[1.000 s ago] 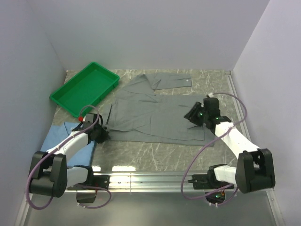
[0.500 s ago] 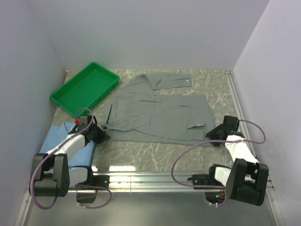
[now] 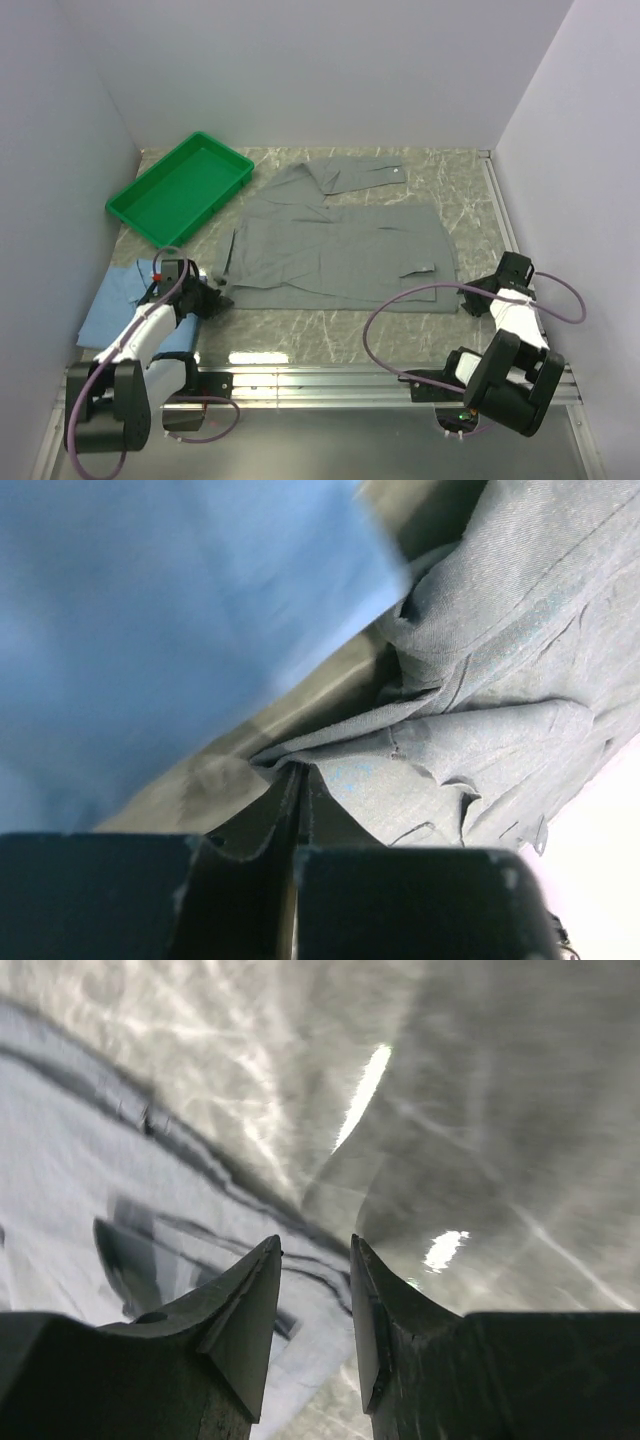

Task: Fold and stack the long sleeve shirts
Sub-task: Fold the shirt

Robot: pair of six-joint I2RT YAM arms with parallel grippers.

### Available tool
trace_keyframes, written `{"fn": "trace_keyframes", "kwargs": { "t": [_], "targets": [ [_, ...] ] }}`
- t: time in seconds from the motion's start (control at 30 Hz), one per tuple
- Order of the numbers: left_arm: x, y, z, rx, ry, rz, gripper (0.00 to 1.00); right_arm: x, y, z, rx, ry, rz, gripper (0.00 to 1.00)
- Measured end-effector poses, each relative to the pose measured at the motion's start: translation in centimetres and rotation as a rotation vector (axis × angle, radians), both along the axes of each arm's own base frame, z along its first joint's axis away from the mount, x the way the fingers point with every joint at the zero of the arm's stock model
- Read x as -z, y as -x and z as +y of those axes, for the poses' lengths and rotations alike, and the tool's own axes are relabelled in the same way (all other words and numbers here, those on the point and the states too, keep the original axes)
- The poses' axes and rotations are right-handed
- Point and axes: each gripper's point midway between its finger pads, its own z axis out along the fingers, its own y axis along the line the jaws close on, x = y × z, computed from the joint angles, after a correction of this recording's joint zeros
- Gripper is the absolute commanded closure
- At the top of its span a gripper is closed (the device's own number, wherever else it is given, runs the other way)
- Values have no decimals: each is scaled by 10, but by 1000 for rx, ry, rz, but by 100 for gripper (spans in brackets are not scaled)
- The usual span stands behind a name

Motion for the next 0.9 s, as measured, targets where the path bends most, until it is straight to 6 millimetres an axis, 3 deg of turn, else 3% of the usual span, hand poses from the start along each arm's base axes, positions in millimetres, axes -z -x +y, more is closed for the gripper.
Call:
{"fn": "trace_keyframes", "kwargs": {
  "t": [0.13, 0.23, 0.27, 0.47, 0.53, 0.67, 0.77, 0.9],
  "targets": [
    [-5, 14, 1, -14, 3, 19, 82, -10, 6, -9, 26, 69, -9, 57],
    [-21, 15, 3, 7, -18, 10, 68, -27, 1, -4, -27, 142, -58, 54],
    [-30, 11, 4, 15, -32, -7, 58, -35, -4, 2, -68, 168, -83, 52],
    [-117, -42, 18, 80, -173, -251, 37, -107, -59, 67, -456, 289, -282, 48],
    [-133, -57, 19, 106, -216, -304, 26, -124, -79, 90, -565, 313, -316, 48],
    [-133, -86, 0, 216, -293, -297, 19, -122, -104, 134, -763, 333, -292, 46],
    [-113, -102, -26, 321, -355, -248, 14, -105, -114, 163, -890, 330, -231, 44],
    [-87, -120, -50, 416, -437, -187, 16, -80, -125, 185, -994, 333, -147, 42]
  ]
}}
